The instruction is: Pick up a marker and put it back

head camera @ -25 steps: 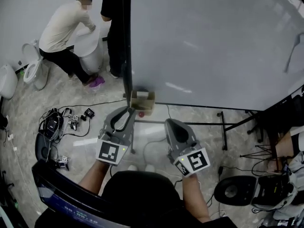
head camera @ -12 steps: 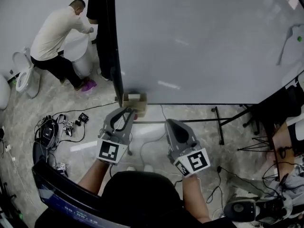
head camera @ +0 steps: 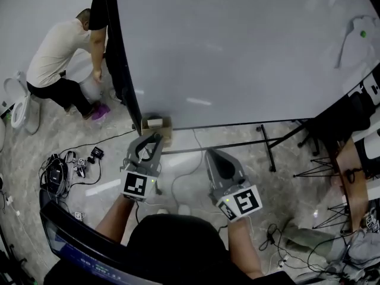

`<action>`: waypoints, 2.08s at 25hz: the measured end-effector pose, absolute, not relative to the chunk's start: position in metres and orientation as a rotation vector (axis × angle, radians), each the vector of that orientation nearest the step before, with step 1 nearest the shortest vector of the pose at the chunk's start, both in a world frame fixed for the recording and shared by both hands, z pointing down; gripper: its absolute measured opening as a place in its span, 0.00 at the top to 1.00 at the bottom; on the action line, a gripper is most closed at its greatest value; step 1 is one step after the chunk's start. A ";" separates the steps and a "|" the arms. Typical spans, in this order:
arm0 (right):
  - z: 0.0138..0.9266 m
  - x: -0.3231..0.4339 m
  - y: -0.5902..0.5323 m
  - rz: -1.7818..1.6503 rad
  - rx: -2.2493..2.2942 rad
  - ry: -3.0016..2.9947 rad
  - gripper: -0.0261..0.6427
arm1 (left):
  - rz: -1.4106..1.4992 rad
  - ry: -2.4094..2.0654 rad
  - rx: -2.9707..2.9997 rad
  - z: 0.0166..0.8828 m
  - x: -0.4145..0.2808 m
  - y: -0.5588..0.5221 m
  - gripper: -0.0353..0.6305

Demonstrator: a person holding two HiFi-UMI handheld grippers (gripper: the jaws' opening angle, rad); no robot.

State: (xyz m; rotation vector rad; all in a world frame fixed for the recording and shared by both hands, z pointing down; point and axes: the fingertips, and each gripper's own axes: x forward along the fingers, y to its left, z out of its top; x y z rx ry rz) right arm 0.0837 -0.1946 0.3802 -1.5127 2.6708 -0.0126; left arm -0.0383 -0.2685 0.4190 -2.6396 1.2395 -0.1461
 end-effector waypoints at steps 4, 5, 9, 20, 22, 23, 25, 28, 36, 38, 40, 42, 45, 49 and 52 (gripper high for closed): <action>0.384 0.091 -0.193 -0.025 -1.550 2.657 0.95 | -0.245 1.169 -2.612 0.437 -0.026 -0.278 0.84; 0.385 0.091 -0.193 -0.027 -1.557 2.656 0.95 | -0.258 1.161 -2.613 0.442 -0.024 -0.280 0.84; 0.387 0.096 -0.191 -0.029 -1.583 2.650 0.95 | -0.294 1.127 -2.636 0.461 -0.015 -0.287 0.84; 0.388 0.116 -0.190 -0.028 -1.667 2.631 0.95 | -0.423 1.089 -2.698 0.514 0.000 -0.301 0.84; 0.389 0.118 -0.191 -0.029 -1.675 2.627 0.95 | -0.446 1.101 -2.714 0.526 0.001 -0.302 0.84; 0.389 0.118 -0.191 -0.029 -1.678 2.625 0.95 | -0.458 1.104 -2.716 0.529 0.001 -0.302 0.84; 0.389 0.119 -0.192 -0.030 -1.679 2.622 0.95 | -0.481 1.099 -2.714 0.534 0.003 -0.303 0.83; 0.390 0.119 -0.194 -0.039 -1.677 2.623 0.95 | -0.513 1.094 -2.713 0.540 0.007 -0.304 0.83; 0.388 0.119 -0.199 -0.046 -1.664 2.632 0.95 | -0.552 1.086 -2.708 0.545 0.013 -0.307 0.83; 0.388 0.120 -0.199 -0.047 -1.666 2.631 0.95 | -0.553 1.088 -2.708 0.546 0.013 -0.307 0.83; 0.388 0.120 -0.197 -0.046 -1.668 2.628 0.95 | -0.556 1.084 -2.709 0.546 0.013 -0.305 0.83; 0.389 0.119 -0.196 -0.044 -1.668 2.626 0.95 | -0.558 1.077 -2.710 0.547 0.013 -0.303 0.82; 0.388 0.119 -0.195 -0.040 -1.666 2.624 0.95 | -0.557 1.069 -2.716 0.548 0.013 -0.301 0.80; 0.389 0.119 -0.193 -0.041 -1.661 2.622 0.95 | -0.550 1.074 -2.723 0.545 0.013 -0.298 0.79; 0.389 0.115 -0.189 -0.035 -1.652 2.624 0.95 | -0.534 1.076 -2.717 0.541 0.010 -0.293 0.77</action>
